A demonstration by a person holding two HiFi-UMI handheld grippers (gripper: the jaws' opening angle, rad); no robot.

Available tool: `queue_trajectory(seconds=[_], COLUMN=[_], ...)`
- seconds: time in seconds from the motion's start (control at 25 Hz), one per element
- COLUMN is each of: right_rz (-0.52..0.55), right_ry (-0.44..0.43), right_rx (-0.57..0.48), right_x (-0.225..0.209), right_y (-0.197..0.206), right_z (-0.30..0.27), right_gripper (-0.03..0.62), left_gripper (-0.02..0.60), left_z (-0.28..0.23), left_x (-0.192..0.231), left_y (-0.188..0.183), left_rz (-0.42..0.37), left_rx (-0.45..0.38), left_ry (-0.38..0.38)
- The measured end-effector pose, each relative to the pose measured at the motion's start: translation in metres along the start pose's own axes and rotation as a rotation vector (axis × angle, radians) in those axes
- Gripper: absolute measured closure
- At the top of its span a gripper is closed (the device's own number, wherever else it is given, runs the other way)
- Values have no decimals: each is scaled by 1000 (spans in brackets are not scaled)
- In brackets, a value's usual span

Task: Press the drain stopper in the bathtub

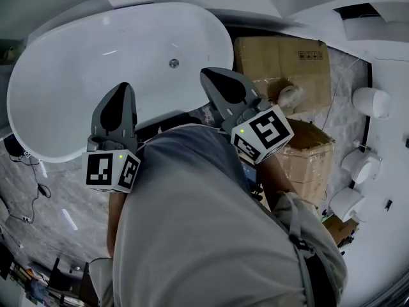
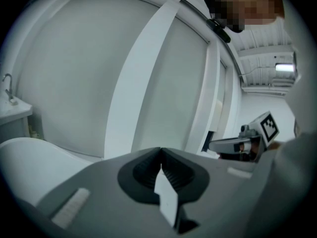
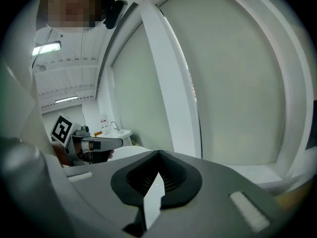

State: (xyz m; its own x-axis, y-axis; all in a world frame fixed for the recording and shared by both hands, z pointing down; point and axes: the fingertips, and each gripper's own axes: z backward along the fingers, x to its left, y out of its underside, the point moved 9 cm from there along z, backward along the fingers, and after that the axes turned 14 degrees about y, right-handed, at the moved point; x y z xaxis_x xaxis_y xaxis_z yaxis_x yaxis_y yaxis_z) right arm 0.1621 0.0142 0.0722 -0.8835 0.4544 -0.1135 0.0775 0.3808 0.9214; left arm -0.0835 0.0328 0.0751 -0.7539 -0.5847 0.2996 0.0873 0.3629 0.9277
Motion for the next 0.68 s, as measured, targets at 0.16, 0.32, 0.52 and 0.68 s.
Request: queue_trajectory(seconds=[0.16, 0.32, 0.52, 0.68], right_rz=[1, 20, 32, 17], right_ry=[-7, -15, 8, 24], right_rx=[9, 21, 45, 55], right_x=[3, 5, 0, -4], right_y=[2, 1, 5, 7], right_z=[0, 0, 4, 5], right_gripper=[605, 605, 605, 605], left_gripper=[581, 581, 581, 581], left_z=[0, -1, -5, -8], left_x=[-1, -1, -4, -3], left_y=[8, 14, 20, 20], left_rz=[4, 24, 30, 31], left_rx=[19, 38, 44, 53], left_ry=[-4, -2, 9, 13])
